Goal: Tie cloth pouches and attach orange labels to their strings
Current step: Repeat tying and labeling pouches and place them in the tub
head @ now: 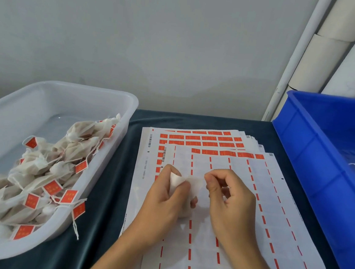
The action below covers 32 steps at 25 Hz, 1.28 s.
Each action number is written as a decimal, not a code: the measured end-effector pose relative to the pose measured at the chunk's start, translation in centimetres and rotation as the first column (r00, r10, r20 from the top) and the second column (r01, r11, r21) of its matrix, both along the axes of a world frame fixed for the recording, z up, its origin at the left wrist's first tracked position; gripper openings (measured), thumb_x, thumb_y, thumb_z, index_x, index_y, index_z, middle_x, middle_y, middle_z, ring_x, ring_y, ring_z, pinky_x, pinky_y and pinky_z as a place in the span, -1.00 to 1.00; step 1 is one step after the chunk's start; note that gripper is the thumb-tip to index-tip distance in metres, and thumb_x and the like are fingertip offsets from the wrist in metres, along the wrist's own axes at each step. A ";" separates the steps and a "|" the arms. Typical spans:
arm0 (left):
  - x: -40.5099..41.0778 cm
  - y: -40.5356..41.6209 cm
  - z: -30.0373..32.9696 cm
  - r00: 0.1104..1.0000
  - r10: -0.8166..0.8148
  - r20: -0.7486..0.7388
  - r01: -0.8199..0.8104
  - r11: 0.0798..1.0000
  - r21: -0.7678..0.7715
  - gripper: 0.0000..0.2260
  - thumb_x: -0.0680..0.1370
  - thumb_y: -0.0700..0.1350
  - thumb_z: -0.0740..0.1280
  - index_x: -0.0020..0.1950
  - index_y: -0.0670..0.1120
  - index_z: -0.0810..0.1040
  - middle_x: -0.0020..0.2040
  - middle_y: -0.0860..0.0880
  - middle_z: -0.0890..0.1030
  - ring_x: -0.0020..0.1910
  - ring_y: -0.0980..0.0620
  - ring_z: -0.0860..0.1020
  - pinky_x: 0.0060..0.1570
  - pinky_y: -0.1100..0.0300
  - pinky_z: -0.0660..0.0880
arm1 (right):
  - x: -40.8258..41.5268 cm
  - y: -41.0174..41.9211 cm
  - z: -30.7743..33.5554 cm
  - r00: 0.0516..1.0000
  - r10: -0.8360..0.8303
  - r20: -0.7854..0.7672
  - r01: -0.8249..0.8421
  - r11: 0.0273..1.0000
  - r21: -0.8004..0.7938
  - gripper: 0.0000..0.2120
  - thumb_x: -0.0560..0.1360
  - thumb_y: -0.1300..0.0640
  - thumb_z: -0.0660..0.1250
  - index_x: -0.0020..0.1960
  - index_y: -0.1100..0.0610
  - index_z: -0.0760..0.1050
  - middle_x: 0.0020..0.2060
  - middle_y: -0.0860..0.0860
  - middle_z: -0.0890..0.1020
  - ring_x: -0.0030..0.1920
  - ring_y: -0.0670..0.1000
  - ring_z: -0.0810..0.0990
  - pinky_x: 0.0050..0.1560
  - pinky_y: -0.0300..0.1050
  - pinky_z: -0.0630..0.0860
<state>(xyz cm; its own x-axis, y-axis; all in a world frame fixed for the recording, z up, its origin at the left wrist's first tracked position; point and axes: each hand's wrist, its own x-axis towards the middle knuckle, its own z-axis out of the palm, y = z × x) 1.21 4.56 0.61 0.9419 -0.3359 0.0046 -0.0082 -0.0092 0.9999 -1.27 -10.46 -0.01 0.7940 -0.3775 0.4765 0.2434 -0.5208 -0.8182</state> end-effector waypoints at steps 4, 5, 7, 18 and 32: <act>0.0 -0.1 0.4 0.998 0.001 0.057 -0.007 0.995 0.098 -0.88 0.68 0.00 0.33 0.06 0.26 0.50 -0.09 0.09 0.65 -0.13 0.07 0.66 -0.15 0.30 0.59 | 0.2 -0.4 -0.1 0.998 -0.037 0.054 0.041 0.996 -0.076 -0.87 0.55 0.02 0.31 -0.05 0.06 0.58 -0.17 -0.27 0.58 -0.01 -0.22 0.59 -0.06 -0.50 0.48; 0.0 -0.1 0.5 0.997 -0.005 0.082 -0.005 0.992 0.125 -0.90 0.67 0.02 0.35 0.06 0.27 0.53 -0.09 0.12 0.64 -0.13 0.09 0.65 -0.14 0.32 0.58 | 0.2 -0.5 -0.1 0.996 -0.055 0.071 0.061 0.995 -0.079 -0.86 0.56 0.03 0.30 -0.06 0.07 0.57 -0.19 -0.24 0.58 -0.02 -0.21 0.58 -0.07 -0.50 0.48; 0.0 -0.2 0.3 0.993 -0.041 0.110 0.021 0.984 0.176 -0.97 0.66 0.06 0.35 0.07 0.20 0.58 -0.13 0.16 0.63 -0.12 0.14 0.63 -0.14 0.35 0.56 | 0.1 -0.6 0.0 0.989 -0.105 0.105 0.111 0.992 -0.057 -0.82 0.56 0.01 0.25 -0.08 0.09 0.56 -0.21 -0.17 0.59 -0.03 -0.19 0.59 -0.10 -0.49 0.49; -0.2 -0.3 0.5 0.982 -0.153 0.110 0.110 0.940 0.322 -0.75 0.68 0.21 0.24 -0.14 0.21 0.57 -0.21 0.17 0.62 -0.16 0.21 0.59 -0.11 0.45 0.50 | 0.2 -1.9 0.3 0.948 -0.315 -0.048 0.314 0.896 0.314 -0.84 0.65 0.10 0.30 -0.08 -0.11 0.50 -0.06 -0.23 0.63 -0.28 -0.14 0.72 -0.40 -0.27 0.62; 0.7 0.3 0.9 0.998 0.047 -0.033 -0.044 0.995 0.091 -0.74 0.70 0.06 0.28 -0.11 -0.02 0.59 -0.14 0.01 0.66 -0.08 0.01 0.62 0.15 0.01 0.59 | 0.0 -2.2 0.5 0.993 -0.057 -0.101 0.075 0.978 0.194 -0.66 0.69 0.03 0.21 0.39 -0.31 0.45 0.34 -0.46 0.46 0.36 -0.40 0.39 0.21 -0.39 0.36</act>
